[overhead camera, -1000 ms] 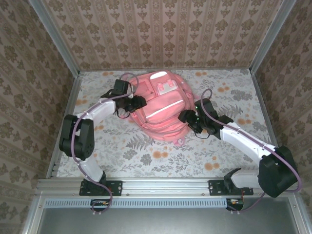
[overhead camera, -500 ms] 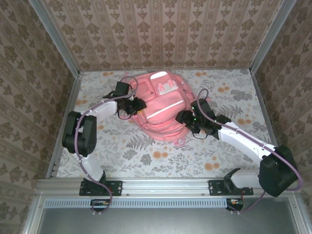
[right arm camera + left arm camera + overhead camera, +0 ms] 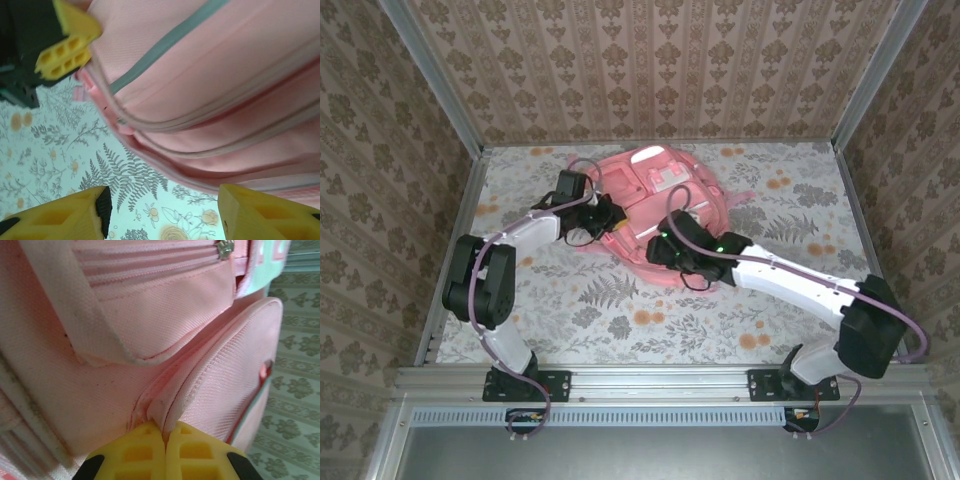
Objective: Pack the student bag
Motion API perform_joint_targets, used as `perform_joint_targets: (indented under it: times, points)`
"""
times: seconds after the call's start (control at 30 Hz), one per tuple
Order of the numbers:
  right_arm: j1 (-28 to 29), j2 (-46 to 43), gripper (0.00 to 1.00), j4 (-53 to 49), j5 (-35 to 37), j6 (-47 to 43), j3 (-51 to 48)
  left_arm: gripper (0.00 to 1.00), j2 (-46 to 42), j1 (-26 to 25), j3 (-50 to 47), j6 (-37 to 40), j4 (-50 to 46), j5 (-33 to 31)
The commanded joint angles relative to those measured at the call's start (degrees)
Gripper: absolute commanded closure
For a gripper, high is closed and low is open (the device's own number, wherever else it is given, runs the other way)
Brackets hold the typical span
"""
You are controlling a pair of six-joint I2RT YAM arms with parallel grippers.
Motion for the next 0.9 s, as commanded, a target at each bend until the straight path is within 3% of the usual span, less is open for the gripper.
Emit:
perform_joint_targets:
  times: [0.0, 0.33, 0.6, 0.87]
  points:
    - [3.3, 4.5, 0.42, -2.3, 6.7, -1.6, 3.8, 1.00, -3.6, -0.8, 1.1, -5.3, 7.3, 4.0]
    - [5.4, 16.0, 0.53, -2.6, 10.5, 3.7, 12.4, 1.00, -3.4, -1.2, 0.2, -6.8, 8.9, 3.5]
    - [5.2, 20.9, 0.59, -9.7, 19.5, 10.2, 17.6, 1.00, -3.1, -1.2, -0.1, -7.0, 9.4, 3.7]
    - [4.2, 23.6, 0.55, -10.5, 20.1, 13.2, 19.7, 1.00, -3.0, -1.2, -0.3, -7.3, 9.9, 3.9]
